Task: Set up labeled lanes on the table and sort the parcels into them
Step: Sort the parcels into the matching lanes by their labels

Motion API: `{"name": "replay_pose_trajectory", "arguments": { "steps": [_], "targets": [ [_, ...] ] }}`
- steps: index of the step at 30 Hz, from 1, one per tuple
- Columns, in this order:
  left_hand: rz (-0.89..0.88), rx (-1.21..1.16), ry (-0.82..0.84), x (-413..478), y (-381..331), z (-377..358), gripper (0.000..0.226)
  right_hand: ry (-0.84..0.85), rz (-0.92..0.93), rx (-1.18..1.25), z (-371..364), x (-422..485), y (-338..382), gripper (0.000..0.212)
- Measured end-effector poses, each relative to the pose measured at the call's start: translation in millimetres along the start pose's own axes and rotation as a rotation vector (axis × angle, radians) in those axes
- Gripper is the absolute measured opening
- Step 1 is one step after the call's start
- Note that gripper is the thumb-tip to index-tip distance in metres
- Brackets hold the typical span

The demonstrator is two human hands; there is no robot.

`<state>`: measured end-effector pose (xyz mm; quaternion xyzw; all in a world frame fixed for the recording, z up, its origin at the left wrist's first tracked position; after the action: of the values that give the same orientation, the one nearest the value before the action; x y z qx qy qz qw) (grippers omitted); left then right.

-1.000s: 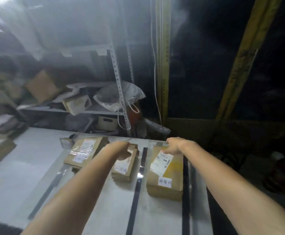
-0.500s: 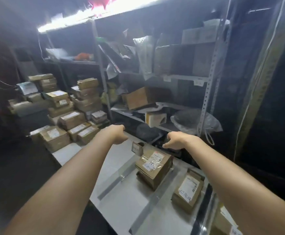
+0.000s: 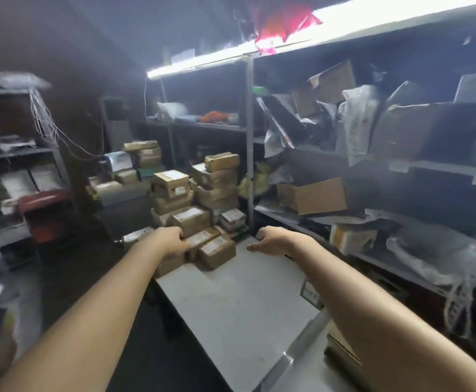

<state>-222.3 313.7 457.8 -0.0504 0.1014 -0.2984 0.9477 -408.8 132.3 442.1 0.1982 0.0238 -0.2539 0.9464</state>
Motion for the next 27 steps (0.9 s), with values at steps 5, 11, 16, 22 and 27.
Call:
{"name": "replay_pose_trajectory", "arguments": {
  "steps": [5,11,16,22,27],
  "targets": [
    [0.028,0.034,0.0,60,47,1,0.05,0.039,0.007,0.081,-22,89,20,0.087],
    [0.13,0.092,0.006,133,81,21,0.058,0.059,0.053,0.084,-26,190,51,0.07],
    [0.197,0.093,-0.006,187,100,46,0.058,0.073,0.129,0.127,-10,274,85,0.061],
    [0.247,0.074,0.075,256,139,44,0.057,0.119,0.173,0.041,-20,355,119,0.057],
    [0.239,0.084,0.162,316,177,38,0.056,0.178,0.207,-0.006,-29,406,153,0.045]
  ]
}}
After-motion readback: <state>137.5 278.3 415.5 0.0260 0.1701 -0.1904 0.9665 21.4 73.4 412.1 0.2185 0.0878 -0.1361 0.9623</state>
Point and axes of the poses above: each hand's wrist, its own x-axis towards the middle knuckle, its own z-axis out of the back of the hand, y = z × x, the point moved 4 cm from there along x, towards the middle knuckle, and after that the axes turned 8 degrees about z, right-handed, at the moved point
